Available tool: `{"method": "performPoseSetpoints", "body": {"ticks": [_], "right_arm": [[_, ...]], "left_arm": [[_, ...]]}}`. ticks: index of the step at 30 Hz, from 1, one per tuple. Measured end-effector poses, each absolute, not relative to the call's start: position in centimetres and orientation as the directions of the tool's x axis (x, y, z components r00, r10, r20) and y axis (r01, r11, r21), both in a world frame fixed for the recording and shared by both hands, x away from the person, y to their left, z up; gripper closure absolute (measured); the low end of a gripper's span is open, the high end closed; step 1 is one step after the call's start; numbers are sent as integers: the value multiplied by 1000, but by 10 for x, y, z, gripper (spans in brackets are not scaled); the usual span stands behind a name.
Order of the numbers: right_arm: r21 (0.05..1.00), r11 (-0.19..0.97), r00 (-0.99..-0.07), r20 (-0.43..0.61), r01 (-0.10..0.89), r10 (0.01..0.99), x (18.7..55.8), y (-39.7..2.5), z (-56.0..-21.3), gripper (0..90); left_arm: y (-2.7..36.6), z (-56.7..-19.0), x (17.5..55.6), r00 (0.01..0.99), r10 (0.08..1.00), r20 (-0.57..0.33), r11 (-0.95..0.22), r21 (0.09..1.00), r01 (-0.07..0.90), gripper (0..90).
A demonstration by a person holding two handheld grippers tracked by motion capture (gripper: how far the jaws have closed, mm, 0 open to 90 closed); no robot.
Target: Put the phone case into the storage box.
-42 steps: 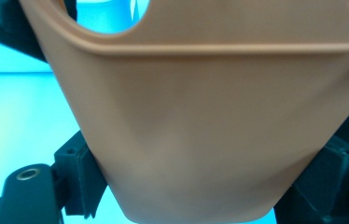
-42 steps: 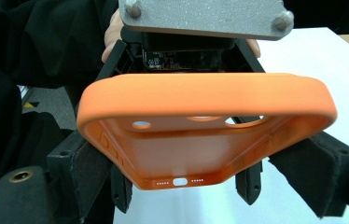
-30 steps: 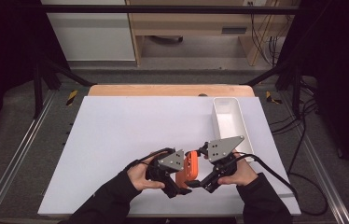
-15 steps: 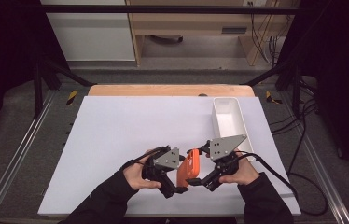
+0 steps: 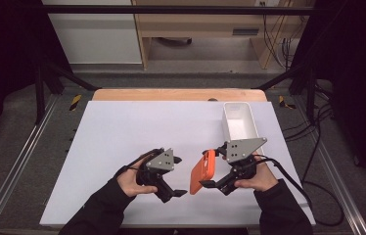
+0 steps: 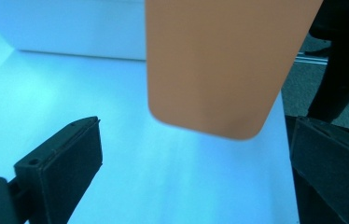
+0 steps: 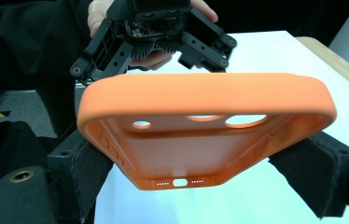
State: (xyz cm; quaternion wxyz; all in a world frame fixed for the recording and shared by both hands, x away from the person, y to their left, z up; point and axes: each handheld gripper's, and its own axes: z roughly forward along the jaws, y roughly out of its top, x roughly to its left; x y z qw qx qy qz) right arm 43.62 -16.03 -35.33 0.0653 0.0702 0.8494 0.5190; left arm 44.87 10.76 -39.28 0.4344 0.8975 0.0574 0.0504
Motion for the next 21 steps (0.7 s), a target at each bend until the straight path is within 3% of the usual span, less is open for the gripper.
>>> {"method": "performPoseSetpoints", "body": {"ticks": [21], "right_arm": [[899, 428, -937, -65, 95, 344, 440, -183, -333, 159]], "left_arm": [[169, -410, 465, 902, 431, 18, -527, 817, 236, 17]]}}
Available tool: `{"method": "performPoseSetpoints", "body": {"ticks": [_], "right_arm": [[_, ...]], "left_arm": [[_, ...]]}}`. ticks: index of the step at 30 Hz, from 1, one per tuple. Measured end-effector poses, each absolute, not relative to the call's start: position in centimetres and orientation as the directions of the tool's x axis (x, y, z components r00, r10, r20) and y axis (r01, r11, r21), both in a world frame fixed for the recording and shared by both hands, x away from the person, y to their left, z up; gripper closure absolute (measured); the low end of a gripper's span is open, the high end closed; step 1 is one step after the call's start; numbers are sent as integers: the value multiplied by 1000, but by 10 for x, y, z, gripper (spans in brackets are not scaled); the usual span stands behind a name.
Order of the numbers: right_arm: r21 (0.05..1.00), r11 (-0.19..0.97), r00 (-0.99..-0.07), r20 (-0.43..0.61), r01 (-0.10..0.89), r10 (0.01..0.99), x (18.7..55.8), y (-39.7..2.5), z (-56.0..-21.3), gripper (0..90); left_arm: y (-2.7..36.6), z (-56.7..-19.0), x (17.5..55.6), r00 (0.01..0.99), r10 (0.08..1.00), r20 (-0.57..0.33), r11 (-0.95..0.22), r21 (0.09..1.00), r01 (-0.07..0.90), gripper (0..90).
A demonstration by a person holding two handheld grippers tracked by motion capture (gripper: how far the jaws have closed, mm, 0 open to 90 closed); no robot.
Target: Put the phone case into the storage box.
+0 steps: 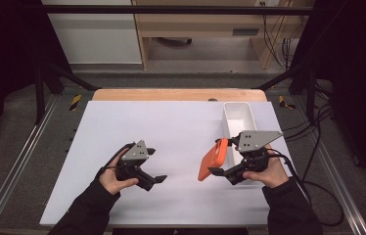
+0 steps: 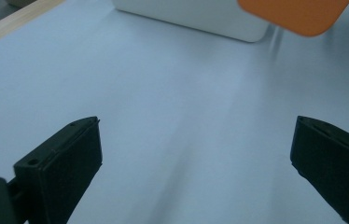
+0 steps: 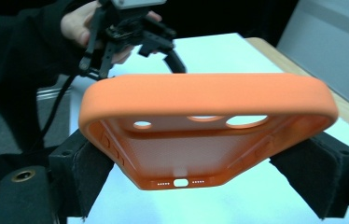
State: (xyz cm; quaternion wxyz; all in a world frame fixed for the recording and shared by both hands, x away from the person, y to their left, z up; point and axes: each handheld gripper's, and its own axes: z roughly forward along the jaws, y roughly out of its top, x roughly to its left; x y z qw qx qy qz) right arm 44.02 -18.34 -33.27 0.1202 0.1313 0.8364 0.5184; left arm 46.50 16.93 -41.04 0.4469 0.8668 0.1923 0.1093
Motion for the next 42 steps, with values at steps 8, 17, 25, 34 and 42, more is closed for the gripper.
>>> {"method": "performPoseSetpoints", "body": {"ticks": [8, 17, 25, 34, 42], "right_arm": [[909, 396, -904, -54, 132, 425, 445, -195, -323, 158], [910, 373, -858, -42, 179, 512, 455, -206, -311, 158], [912, 347, -801, -35, 219, 597, 464, -213, -300, 158], [908, 323, -721, -34, 267, 692, 478, -219, -288, 158], [908, 306, -654, -48, 286, 755, 490, -224, -279, 158]], "left_arm": [[192, -416, 469, 854, 521, -7, -452, 846, 283, 17], [215, -421, 469, 813, 581, -26, -398, 863, 311, 17], [238, -423, 466, 778, 627, -38, -344, 883, 320, 17], [260, -429, 464, 735, 677, -34, -311, 892, 328, 17], [271, -435, 463, 704, 709, -23, -294, 899, 326, 17]]}}
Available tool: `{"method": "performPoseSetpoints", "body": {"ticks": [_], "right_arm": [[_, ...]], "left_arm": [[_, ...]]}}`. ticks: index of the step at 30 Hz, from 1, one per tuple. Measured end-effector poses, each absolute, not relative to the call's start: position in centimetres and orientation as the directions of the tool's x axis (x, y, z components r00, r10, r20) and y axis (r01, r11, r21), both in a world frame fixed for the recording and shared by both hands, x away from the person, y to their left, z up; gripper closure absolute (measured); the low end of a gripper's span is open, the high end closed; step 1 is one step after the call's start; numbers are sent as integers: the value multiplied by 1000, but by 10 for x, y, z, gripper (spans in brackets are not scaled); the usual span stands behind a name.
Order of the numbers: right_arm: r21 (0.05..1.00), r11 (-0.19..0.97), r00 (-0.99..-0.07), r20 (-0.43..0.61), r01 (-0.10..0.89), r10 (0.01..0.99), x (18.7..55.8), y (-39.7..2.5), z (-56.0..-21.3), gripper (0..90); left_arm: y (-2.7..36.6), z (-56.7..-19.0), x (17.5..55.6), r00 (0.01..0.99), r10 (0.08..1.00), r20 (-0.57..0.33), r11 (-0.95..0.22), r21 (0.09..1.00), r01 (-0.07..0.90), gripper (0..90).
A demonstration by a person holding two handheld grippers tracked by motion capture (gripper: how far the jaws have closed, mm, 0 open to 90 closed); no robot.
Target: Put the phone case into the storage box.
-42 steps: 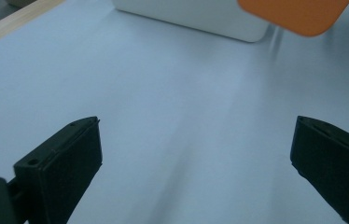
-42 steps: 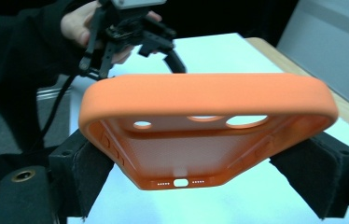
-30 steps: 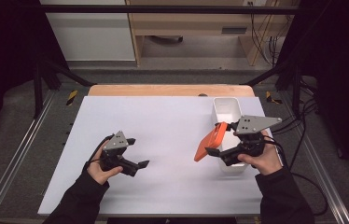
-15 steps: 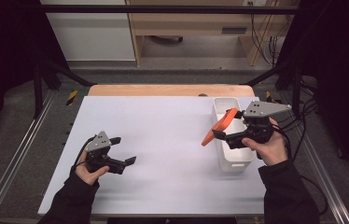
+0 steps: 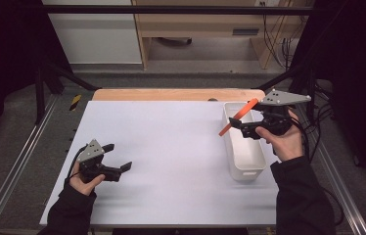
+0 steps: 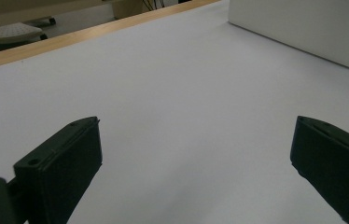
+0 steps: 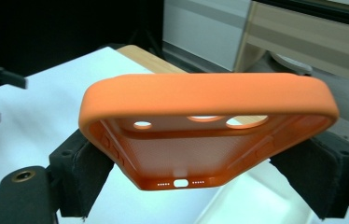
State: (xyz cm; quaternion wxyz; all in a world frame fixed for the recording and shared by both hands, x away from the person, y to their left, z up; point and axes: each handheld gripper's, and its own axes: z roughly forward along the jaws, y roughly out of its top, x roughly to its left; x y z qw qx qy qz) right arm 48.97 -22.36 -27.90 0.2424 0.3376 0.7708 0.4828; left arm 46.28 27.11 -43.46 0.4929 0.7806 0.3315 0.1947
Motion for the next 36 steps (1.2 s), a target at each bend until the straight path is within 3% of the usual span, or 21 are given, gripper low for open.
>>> {"method": "performPoseSetpoints", "body": {"ticks": [36], "right_arm": [[867, 192, -346, -24, 460, 938, 550, -223, -269, 155]], "left_arm": [[277, -444, 464, 698, 716, -26, -301, 890, 342, 9]]}}
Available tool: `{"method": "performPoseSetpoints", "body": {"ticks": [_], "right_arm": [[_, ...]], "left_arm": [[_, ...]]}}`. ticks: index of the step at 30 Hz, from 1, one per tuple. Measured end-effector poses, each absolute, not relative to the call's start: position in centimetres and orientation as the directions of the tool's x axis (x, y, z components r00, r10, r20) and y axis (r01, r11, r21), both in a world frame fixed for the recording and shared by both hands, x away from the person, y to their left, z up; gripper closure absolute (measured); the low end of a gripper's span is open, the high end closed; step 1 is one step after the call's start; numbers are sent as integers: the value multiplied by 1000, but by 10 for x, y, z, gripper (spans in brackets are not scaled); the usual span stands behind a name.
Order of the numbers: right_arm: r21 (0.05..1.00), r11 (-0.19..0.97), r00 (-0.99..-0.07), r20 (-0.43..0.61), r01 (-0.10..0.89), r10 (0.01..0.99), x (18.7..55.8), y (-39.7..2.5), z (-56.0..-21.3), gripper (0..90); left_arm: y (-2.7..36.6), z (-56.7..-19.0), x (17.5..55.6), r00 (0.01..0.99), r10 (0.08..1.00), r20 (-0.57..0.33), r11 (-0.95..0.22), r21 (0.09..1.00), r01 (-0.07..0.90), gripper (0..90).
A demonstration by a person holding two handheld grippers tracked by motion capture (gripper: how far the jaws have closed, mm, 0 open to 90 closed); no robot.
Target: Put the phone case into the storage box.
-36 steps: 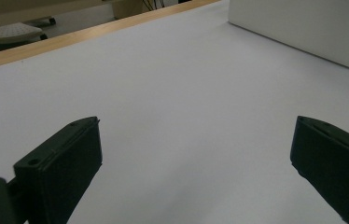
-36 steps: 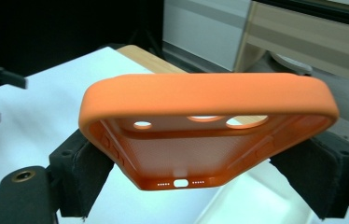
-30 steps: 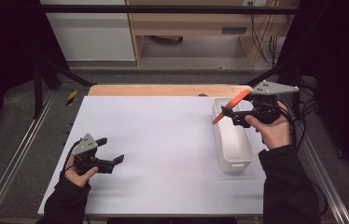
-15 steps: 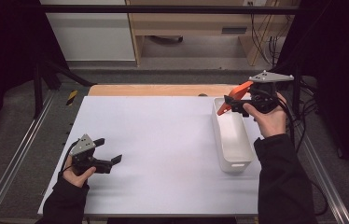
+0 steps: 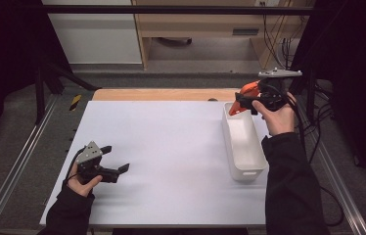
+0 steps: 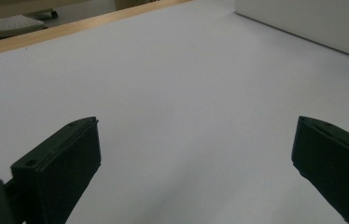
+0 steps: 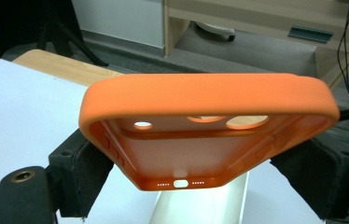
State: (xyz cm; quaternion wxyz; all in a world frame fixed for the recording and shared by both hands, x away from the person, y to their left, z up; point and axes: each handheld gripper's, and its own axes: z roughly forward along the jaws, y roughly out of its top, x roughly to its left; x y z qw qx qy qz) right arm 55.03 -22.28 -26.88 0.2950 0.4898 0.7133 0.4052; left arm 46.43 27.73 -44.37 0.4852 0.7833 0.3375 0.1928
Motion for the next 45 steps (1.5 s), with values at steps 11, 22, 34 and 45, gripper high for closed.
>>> {"method": "performPoseSetpoints", "body": {"ticks": [11, 22, 34, 45], "right_arm": [[847, 180, -284, -36, 500, 958, 569, -214, -276, 155], [821, 181, -219, -69, 542, 973, 589, -206, -288, 155], [813, 148, -177, -57, 563, 983, 604, -203, -298, 154], [787, 118, -142, -39, 605, 989, 620, -204, -314, 155]], "left_arm": [[278, -445, 466, 700, 713, -30, -295, 893, 339, 9], [276, -446, 467, 712, 702, -26, -308, 890, 336, 9], [275, -446, 466, 718, 696, -24, -315, 888, 335, 9], [274, -447, 466, 721, 692, -21, -321, 886, 334, 9]]}}
